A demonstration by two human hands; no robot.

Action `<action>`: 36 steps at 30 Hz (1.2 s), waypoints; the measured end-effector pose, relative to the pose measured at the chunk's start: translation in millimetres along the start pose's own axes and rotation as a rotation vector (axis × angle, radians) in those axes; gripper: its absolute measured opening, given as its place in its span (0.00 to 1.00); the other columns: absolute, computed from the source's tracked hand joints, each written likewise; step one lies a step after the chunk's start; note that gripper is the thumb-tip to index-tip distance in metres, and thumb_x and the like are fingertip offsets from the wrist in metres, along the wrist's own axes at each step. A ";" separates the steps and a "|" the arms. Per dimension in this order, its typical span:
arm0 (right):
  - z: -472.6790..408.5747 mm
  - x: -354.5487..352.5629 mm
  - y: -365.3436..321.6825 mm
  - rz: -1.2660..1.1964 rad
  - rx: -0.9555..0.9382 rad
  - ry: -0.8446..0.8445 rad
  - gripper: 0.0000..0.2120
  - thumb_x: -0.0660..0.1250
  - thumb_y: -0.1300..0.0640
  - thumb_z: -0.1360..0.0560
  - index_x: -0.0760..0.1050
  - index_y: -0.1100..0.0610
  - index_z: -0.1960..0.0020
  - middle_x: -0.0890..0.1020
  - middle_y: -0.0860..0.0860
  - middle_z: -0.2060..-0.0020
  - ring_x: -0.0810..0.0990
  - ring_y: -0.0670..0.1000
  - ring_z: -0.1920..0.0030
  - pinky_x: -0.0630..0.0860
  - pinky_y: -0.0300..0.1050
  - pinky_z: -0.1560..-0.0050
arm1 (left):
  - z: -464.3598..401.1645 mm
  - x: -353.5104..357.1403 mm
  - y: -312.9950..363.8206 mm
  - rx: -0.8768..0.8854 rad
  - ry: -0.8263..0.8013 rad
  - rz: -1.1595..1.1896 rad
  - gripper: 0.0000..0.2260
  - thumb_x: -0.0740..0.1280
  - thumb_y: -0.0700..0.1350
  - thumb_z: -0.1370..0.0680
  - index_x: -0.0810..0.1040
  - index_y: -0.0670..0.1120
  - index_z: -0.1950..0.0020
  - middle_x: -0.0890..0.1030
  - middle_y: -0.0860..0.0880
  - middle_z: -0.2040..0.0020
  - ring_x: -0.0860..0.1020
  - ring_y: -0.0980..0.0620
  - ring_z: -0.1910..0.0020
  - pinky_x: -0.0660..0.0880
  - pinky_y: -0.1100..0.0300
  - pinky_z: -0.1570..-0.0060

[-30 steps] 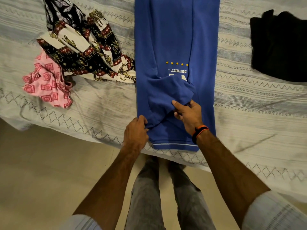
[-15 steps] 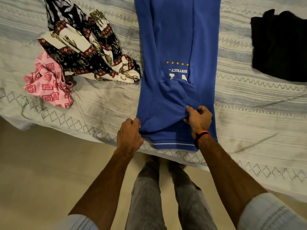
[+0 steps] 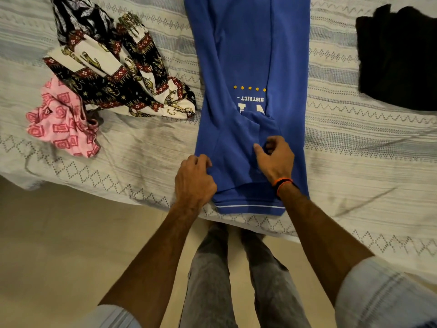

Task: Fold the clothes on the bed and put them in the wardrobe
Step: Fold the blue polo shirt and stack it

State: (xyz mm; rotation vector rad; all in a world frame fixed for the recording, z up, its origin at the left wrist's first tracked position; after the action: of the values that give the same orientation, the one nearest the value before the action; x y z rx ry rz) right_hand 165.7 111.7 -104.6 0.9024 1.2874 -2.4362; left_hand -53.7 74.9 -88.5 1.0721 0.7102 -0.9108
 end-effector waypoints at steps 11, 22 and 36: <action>-40.6 2.1 -4.4 0.152 0.006 -0.109 0.18 0.71 0.43 0.26 0.77 0.58 0.50 0.82 0.55 0.54 0.79 0.55 0.53 0.76 0.49 0.49 | -9.3 32.7 1.7 0.122 -0.113 -0.077 0.31 0.74 0.45 0.26 0.65 0.49 0.26 0.62 0.45 0.27 0.66 0.46 0.32 0.68 0.55 0.33; -10.0 -18.5 24.8 0.359 0.152 -0.249 0.23 0.80 0.40 0.38 0.77 0.53 0.54 0.81 0.48 0.58 0.79 0.52 0.54 0.74 0.46 0.54 | -13.5 28.8 0.1 0.088 -0.223 -0.079 0.36 0.77 0.41 0.30 0.64 0.51 0.26 0.60 0.46 0.27 0.66 0.46 0.33 0.70 0.54 0.34; -22.2 1.9 -60.4 0.128 -0.127 -0.195 0.09 0.74 0.57 0.29 0.77 0.54 0.51 0.81 0.45 0.61 0.82 0.50 0.53 0.79 0.50 0.43 | -105.1 -38.4 29.2 0.056 -0.178 0.065 0.17 0.72 0.46 0.25 0.76 0.44 0.39 0.79 0.44 0.40 0.77 0.44 0.41 0.73 0.50 0.39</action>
State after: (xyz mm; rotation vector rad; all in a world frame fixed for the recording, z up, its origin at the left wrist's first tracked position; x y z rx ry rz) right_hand 144.7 165.0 -75.2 0.6736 1.2574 -2.2530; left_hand -51.3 190.1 -78.5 1.0423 0.5025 -0.9617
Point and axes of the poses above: each hand's wrist, its own z-axis away from the middle knuckle, its own x-axis out of the palm, y = z × x, the point moved 6 cm from there along -z, towards the middle knuckle
